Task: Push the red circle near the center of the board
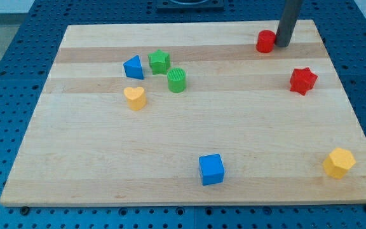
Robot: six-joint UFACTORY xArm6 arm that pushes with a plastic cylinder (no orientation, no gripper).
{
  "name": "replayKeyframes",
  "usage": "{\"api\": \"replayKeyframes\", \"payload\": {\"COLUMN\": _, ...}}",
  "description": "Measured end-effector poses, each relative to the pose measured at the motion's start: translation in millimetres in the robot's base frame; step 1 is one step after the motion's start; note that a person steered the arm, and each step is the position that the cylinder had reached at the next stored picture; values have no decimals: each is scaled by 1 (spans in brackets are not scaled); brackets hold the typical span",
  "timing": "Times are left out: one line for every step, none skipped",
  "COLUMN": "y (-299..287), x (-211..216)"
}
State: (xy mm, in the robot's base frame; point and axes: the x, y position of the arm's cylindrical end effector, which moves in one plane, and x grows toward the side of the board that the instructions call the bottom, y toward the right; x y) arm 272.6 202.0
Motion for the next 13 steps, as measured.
{"api": "replayKeyframes", "payload": {"y": 0, "x": -3}}
{"api": "replayKeyframes", "payload": {"y": 0, "x": -11}}
{"api": "replayKeyframes", "payload": {"y": -2, "x": -11}}
{"api": "replayKeyframes", "payload": {"y": -15, "x": -5}}
{"api": "replayKeyframes", "payload": {"y": -40, "x": 5}}
{"api": "replayKeyframes", "payload": {"y": -55, "x": 10}}
{"api": "replayKeyframes", "payload": {"y": -53, "x": -2}}
{"api": "replayKeyframes", "payload": {"y": -56, "x": -7}}
{"api": "replayKeyframes", "payload": {"y": -76, "x": 0}}
{"api": "replayKeyframes", "payload": {"y": -104, "x": 13}}
{"api": "replayKeyframes", "payload": {"y": -132, "x": 34}}
{"api": "replayKeyframes", "payload": {"y": -147, "x": 53}}
{"api": "replayKeyframes", "payload": {"y": -136, "x": 53}}
